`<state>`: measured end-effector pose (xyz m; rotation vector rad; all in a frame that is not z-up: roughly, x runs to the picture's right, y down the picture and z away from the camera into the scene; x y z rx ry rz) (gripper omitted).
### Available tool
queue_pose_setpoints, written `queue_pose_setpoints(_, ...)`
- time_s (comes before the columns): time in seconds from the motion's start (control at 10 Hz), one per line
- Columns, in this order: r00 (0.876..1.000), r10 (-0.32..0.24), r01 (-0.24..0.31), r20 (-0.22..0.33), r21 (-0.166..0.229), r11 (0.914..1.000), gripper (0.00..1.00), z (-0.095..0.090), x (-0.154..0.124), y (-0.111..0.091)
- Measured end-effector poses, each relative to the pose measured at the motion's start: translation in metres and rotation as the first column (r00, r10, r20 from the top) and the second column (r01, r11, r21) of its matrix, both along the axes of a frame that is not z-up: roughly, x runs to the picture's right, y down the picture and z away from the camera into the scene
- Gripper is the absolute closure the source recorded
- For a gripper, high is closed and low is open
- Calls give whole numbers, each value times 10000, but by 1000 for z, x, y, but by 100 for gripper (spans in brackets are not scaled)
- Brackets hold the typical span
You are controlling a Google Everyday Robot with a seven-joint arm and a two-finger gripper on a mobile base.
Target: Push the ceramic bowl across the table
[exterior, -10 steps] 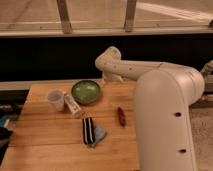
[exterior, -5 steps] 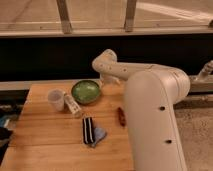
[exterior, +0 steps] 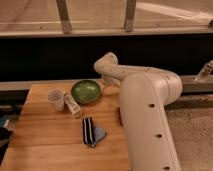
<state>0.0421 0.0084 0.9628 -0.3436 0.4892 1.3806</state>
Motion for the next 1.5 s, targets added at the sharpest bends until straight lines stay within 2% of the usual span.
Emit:
queue_pose_setpoints(0.3,9999,48,-53,-133,-348,9994,30,17,-3,9)
queue_pose_setpoints(0.5,10000,15,-15,-6,-355,9994,30,19,-10,11)
queue_pose_setpoints(0.8,9966,-188,187,799,25,9998,30,9,-57,6)
queue_pose_setpoints(1.0,9875,-498,457,1498,308,9985,30,-1,-98,4)
queue_pose_setpoints(1.1,9848,-577,528,1638,343,9980,30,-3,-106,5)
queue_pose_setpoints(1.3,9715,-885,805,2200,450,9957,30,-4,-133,6)
queue_pose_setpoints(1.5,9649,-981,869,2437,560,9946,30,-4,-143,4)
